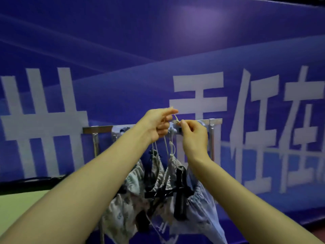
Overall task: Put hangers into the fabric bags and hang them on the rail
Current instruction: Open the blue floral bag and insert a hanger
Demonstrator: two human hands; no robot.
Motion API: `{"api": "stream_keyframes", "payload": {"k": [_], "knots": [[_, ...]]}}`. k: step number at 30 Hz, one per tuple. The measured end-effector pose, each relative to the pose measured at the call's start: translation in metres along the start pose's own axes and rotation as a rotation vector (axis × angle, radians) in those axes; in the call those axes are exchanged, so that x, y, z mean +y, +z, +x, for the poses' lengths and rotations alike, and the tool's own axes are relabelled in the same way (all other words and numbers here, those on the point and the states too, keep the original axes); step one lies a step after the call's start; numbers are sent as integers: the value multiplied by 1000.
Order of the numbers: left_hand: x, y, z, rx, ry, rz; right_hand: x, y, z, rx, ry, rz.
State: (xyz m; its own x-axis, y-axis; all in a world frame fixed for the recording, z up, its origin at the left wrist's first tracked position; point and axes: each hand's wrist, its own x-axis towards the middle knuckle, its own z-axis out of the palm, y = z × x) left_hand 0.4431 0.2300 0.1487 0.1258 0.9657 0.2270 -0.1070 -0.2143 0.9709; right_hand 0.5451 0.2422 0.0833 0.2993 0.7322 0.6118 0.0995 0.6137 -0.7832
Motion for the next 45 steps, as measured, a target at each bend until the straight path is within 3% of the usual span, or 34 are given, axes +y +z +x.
{"api": "stream_keyframes", "payload": {"k": [10, 25, 29, 36, 45], "knots": [[-50, 4, 81, 89, 105, 220, 64, -11, 70, -52, 85, -183], [-115, 21, 217, 290, 235, 507, 156, 7, 143, 78, 137, -258], [-128, 27, 230, 312, 205, 435, 173, 6, 151, 71, 139, -281], [-159, 19, 221, 338, 281, 555, 207, 6, 131, -3, 215, -289], [-152, 16, 204, 266, 140, 684, 204, 14, 98, -36, 133, -399]]}}
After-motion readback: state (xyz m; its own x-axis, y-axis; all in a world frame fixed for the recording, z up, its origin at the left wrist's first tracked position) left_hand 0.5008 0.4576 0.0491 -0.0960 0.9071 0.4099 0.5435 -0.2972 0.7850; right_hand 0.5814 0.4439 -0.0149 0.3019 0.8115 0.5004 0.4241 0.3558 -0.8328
